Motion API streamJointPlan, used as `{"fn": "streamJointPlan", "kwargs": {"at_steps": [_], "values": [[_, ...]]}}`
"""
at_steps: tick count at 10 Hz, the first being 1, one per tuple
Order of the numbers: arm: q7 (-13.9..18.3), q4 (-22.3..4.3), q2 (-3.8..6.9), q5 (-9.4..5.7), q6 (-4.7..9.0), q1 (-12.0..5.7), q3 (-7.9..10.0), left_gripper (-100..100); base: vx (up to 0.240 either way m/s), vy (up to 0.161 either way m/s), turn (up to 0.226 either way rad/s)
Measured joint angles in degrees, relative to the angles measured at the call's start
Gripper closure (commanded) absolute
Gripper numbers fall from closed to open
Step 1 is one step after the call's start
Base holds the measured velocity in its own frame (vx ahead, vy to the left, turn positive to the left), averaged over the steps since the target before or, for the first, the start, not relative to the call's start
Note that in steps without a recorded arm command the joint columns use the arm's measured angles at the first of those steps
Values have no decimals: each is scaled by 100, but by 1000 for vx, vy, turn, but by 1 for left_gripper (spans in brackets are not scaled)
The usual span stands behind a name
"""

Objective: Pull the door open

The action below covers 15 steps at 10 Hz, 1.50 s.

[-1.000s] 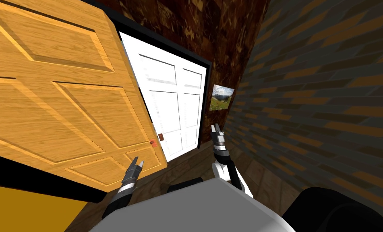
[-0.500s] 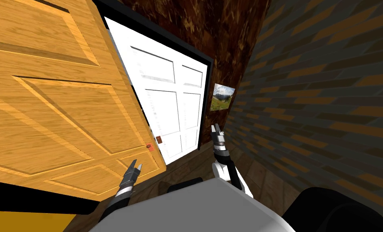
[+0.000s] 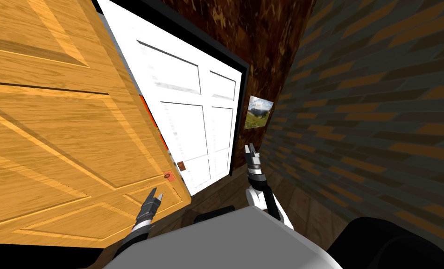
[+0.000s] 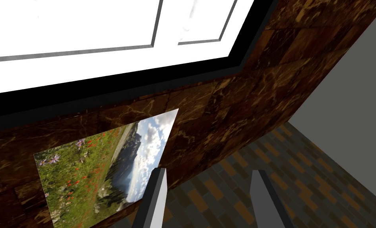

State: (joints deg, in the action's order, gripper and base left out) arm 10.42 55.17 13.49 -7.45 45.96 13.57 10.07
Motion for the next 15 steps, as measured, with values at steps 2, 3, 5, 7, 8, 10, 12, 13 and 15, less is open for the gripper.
{"fn": "streamJointPlan", "kwargs": {"at_steps": [2, 3, 5, 7, 8, 10, 12, 13, 15], "values": [[33, -257, 35, -4, 92, -79, 19, -100, 119, 17, -47], [49, -389, 53, -6, 134, -117, 32, -100, 173, 9, -61], [65, -479, 66, -8, 151, -148, 45, -100, -4, 31, 75], [37, -504, 78, -44, 123, 5, 128, -100, -168, 92, 127], [46, -508, 108, -65, 105, 87, 173, -100, -150, 153, 89], [12, -658, 122, -97, 116, 116, 251, -100, -20, 127, 37], [-2, -717, 137, -118, 124, 117, 299, -100, 148, 54, -44], [-9, -693, 121, -113, 121, 102, 289, -100, 184, 2, -112], [-9, -749, 101, -89, 162, -61, 235, -100, 222, -66, -112]]}}
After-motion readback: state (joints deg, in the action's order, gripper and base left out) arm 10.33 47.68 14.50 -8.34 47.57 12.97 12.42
